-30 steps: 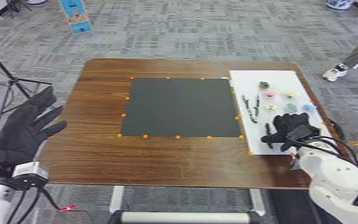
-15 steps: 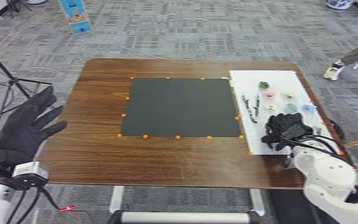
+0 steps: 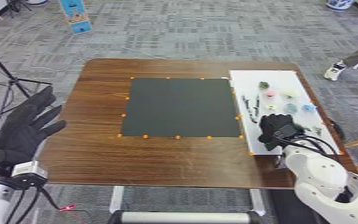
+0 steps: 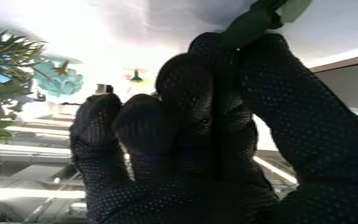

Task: Arrange flowers

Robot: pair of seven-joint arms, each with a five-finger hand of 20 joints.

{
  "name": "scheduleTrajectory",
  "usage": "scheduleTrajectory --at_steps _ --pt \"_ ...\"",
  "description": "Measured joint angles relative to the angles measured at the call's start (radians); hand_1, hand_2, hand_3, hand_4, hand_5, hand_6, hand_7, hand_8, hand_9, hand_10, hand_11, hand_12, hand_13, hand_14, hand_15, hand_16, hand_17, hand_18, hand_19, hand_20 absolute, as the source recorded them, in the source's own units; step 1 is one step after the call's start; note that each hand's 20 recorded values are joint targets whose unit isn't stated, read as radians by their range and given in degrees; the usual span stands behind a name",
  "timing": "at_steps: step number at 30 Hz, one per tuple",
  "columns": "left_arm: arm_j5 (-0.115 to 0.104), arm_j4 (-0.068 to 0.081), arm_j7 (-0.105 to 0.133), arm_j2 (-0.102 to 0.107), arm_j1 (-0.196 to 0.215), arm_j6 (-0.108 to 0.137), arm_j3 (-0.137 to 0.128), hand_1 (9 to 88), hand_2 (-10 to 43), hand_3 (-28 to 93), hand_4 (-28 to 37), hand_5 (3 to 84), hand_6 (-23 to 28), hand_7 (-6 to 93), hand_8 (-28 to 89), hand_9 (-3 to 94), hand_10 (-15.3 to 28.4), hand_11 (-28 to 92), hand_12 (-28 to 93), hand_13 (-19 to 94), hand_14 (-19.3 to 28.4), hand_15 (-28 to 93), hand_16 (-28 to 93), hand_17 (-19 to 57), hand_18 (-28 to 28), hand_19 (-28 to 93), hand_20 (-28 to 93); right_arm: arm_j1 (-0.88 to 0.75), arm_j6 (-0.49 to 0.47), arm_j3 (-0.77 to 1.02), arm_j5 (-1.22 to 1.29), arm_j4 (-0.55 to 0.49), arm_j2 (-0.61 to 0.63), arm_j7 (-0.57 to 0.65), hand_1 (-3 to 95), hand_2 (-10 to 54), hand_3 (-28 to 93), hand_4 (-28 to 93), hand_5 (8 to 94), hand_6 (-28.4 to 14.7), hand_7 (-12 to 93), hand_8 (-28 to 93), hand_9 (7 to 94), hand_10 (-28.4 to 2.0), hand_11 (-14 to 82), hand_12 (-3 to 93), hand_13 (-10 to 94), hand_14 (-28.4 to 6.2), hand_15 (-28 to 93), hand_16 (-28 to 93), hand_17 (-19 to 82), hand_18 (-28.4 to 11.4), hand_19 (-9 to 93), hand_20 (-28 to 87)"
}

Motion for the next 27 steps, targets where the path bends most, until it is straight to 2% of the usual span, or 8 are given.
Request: scheduleTrajectory --at_steps 16,22,27 --pt "-0.001 -0.003 0.007 -0.001 0.010 0.002 -0.009 27.8 -9.5 60 -28.3 19.8 1.4 16.3 -9 15.1 7.3 11 22 14 12.4 9 5 -11.8 24.4 39 5 -0.089 0.024 0.121 -0.003 -0.031 0.019 0.023 39.4 -9.5 82 -5 69.4 -2.2 60 25 77.7 -11.7 54.2 52.6 67 -12.1 83 43 31 -22.7 86 56" --pt "-0.001 -0.004 0.010 -0.002 0.016 0.002 -0.031 27.6 -9.5 60 -28.3 19.8 1.5 16.1 -9 15.1 7.3 11 22 14 12.4 8 5 -11.8 24.4 39 5 0.065 0.063 0.006 0.010 -0.033 0.014 0.043 39.1 -9.5 82 -5 69.9 -2.2 59 25 78.2 -11.7 54.4 52.4 68 -11.9 83 43 32 -23.1 87 56" --pt "-0.001 -0.004 0.010 0.001 0.013 0.002 -0.033 27.5 -9.5 60 -28.3 19.8 1.4 15.8 -9 15.1 7.3 11 22 14 12.3 8 6 -11.7 24.4 39 5 0.228 0.101 -0.122 0.037 -0.019 -0.038 0.041 39.0 -9.5 82 -4 70.3 -2.2 59 25 78.5 -11.5 54.3 52.4 68 -11.8 83 42 32 -23.0 87 55"
